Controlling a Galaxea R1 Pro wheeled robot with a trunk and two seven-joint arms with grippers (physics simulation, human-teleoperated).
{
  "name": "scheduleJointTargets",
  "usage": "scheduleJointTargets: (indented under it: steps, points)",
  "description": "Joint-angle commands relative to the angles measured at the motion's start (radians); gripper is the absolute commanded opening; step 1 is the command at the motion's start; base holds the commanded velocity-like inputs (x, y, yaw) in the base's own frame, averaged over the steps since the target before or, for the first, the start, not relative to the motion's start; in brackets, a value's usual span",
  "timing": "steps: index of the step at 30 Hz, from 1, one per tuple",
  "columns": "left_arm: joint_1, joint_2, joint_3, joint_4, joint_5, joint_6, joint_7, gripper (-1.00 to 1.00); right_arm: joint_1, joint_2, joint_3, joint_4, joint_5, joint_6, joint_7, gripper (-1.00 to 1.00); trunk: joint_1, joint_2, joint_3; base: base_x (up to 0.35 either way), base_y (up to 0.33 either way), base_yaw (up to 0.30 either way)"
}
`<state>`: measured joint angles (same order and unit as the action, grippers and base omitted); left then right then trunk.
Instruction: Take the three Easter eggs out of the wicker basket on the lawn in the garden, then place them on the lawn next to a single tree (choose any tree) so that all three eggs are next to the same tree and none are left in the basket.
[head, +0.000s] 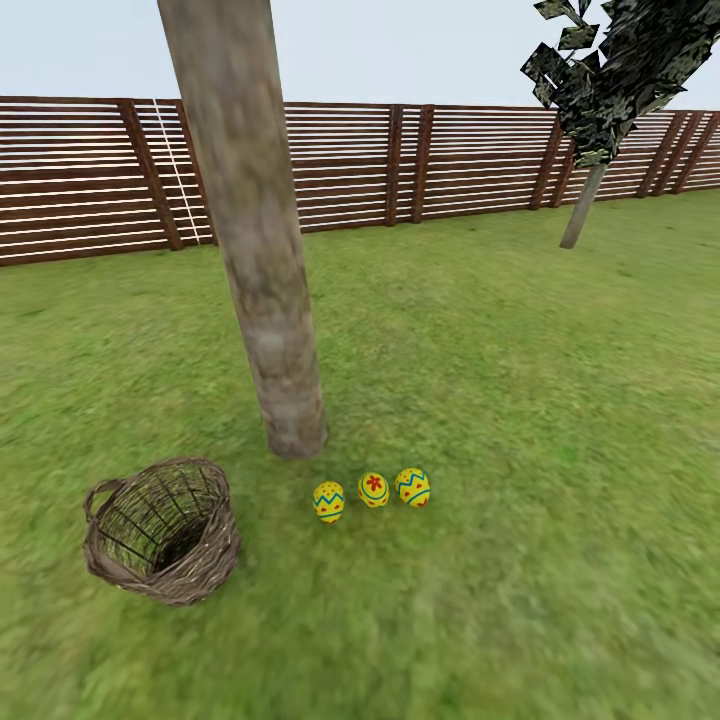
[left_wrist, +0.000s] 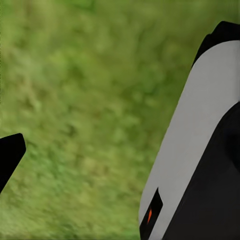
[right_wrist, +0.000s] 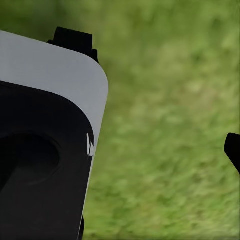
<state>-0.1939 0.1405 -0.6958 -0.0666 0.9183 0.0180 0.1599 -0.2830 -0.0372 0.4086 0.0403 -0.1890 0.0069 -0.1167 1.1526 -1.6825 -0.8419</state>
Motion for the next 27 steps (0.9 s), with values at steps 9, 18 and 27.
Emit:
scheduleJointTargets:
  steps: [9, 18, 27]
  points:
    - [0.000, 0.001, -0.008, -0.003, 0.008, 0.002, 0.006, 1.00, -0.001, 0.000, 0.009, 0.001, -0.009, 0.001, -0.001, 1.00, 0.000, 0.000, -0.001, 0.000, 0.000, 0.000]
    - [0.000, 0.001, -0.008, -0.003, 0.008, 0.002, 0.006, 1.00, -0.001, 0.000, 0.009, 0.001, -0.009, 0.001, -0.001, 1.00, 0.000, 0.000, -0.001, 0.000, 0.000, 0.000]
    - [0.000, 0.001, -0.008, -0.003, 0.008, 0.002, 0.006, 1.00, -0.001, 0.000, 0.009, 0.001, -0.009, 0.001, -0.001, 1.00, 0.000, 0.000, -0.001, 0.000, 0.000, 0.000]
